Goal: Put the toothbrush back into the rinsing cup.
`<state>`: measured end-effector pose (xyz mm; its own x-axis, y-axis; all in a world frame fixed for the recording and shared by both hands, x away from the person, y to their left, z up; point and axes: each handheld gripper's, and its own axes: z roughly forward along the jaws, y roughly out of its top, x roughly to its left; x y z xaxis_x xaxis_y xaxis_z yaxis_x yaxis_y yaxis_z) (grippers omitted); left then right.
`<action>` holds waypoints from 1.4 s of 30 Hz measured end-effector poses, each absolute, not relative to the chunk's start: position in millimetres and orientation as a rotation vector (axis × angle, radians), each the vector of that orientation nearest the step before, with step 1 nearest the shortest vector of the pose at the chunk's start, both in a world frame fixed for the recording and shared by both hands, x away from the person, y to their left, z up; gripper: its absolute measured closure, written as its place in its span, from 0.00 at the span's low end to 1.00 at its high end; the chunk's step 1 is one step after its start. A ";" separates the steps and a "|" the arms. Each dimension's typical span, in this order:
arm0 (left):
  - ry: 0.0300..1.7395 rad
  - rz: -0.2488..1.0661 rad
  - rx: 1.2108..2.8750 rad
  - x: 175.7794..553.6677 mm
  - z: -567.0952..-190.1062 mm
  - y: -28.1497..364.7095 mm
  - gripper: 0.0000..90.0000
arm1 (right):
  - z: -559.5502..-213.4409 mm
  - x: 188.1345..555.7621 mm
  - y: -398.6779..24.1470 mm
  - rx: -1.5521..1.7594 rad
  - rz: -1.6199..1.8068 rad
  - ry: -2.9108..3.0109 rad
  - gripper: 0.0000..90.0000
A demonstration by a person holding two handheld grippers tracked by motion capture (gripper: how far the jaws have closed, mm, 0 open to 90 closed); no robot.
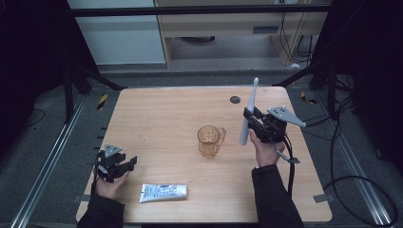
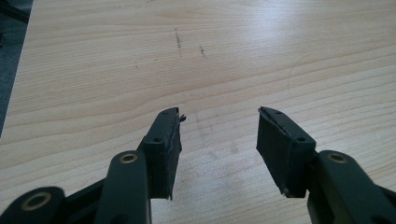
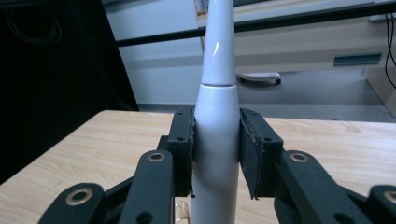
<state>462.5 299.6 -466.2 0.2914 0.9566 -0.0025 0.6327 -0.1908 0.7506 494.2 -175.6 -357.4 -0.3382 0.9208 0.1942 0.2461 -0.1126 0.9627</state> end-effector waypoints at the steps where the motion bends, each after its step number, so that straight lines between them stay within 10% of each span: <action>1: 1.419 0.638 1.912 462.5 -466.2 299.7 0.54 | -357.2 494.2 -175.0 1.301 1.493 1.575 0.75; 42: 1.416 0.637 1.910 462.0 -465.6 300.0 0.54 | -353.6 507.6 -107.4 1.196 1.604 1.477 0.75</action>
<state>462.0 300.0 -465.6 0.2924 0.9563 -0.0048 0.6307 -0.1891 0.7527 507.6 -107.4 -353.6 -0.3784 0.9048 0.1952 0.1195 -0.1613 0.9796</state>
